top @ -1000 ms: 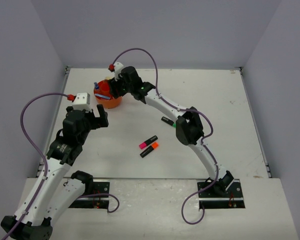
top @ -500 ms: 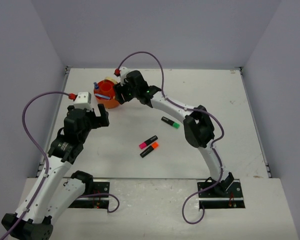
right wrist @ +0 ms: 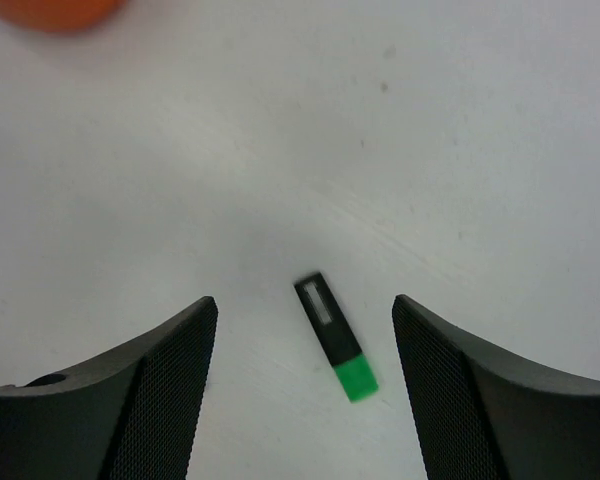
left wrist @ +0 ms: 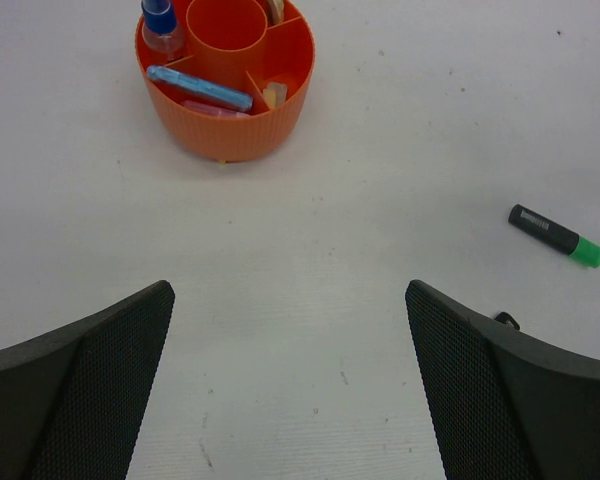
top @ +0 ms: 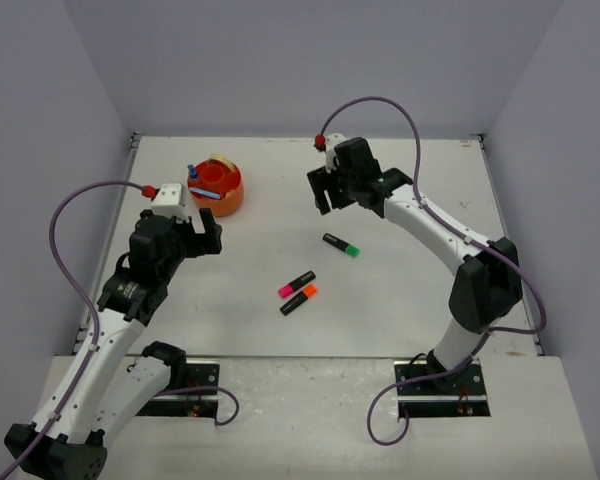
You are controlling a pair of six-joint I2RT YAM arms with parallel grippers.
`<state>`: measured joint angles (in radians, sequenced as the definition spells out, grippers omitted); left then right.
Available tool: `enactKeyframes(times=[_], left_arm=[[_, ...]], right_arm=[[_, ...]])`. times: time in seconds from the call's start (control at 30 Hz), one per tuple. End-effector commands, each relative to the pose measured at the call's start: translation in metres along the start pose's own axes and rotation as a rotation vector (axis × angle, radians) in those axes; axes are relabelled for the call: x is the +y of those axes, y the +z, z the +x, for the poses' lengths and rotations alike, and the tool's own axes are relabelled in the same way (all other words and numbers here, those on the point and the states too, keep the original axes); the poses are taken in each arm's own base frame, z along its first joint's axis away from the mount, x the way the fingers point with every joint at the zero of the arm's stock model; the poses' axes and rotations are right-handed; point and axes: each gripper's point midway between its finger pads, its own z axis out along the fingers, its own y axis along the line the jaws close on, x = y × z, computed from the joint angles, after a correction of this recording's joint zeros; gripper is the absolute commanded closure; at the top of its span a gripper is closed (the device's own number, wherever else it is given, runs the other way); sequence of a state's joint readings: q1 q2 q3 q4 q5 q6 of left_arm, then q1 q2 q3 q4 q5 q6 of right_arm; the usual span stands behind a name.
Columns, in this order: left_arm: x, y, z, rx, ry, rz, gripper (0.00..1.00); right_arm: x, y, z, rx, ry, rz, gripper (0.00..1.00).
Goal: Sort the stationery into containers
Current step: Place the stationery in the storage box, then pick up the pen from the center of the board.
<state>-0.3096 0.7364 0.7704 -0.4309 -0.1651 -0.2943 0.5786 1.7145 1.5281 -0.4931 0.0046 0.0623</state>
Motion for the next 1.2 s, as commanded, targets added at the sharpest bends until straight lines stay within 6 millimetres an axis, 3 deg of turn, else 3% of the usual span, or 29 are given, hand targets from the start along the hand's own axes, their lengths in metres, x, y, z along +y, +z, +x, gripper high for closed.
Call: enactKeyframes(times=[0.0, 0.23, 0.63, 0.73, 0.8, 0.93, 1.03, 1.1, 1.17], left_arm=[[-0.005, 0.003, -0.007, -0.027, 0.018, 0.031, 0.00], [-0.004, 0.002, -0.008, -0.033, 0.019, 0.027, 0.00], [-0.004, 0.001, -0.009, -0.035, 0.021, 0.032, 0.00], [-0.004, 0.000, -0.009, -0.036, 0.021, 0.032, 0.00], [-0.005, 0.001, -0.009, -0.035, 0.021, 0.032, 0.00], [-0.006, 0.001, -0.011, -0.028, 0.005, 0.035, 0.00], [-0.014, 0.000, -0.015, -0.020, -0.033, 0.063, 0.00], [-0.025, 0.000, -0.018, -0.019, -0.079, 0.108, 0.00], [-0.044, -0.001, -0.023, -0.017, -0.144, 0.200, 0.00]], right_arm=[[-0.031, 0.005, 0.082, 0.276, -0.070, 0.036, 0.28], [-0.039, 0.025, 0.139, 0.522, -0.123, -0.003, 0.43], [-0.047, 0.055, 0.178, 0.671, -0.150, 0.004, 0.60], [-0.048, 0.058, 0.187, 0.716, -0.149, 0.000, 0.68], [-0.048, 0.059, 0.192, 0.736, -0.145, 0.000, 0.80], [-0.053, 0.058, 0.183, 0.696, -0.142, 0.049, 0.93], [-0.051, 0.048, 0.145, 0.550, -0.126, 0.083, 1.00], [-0.038, 0.034, 0.109, 0.413, -0.106, 0.059, 1.00], [-0.004, 0.021, 0.085, 0.304, -0.099, -0.059, 1.00]])
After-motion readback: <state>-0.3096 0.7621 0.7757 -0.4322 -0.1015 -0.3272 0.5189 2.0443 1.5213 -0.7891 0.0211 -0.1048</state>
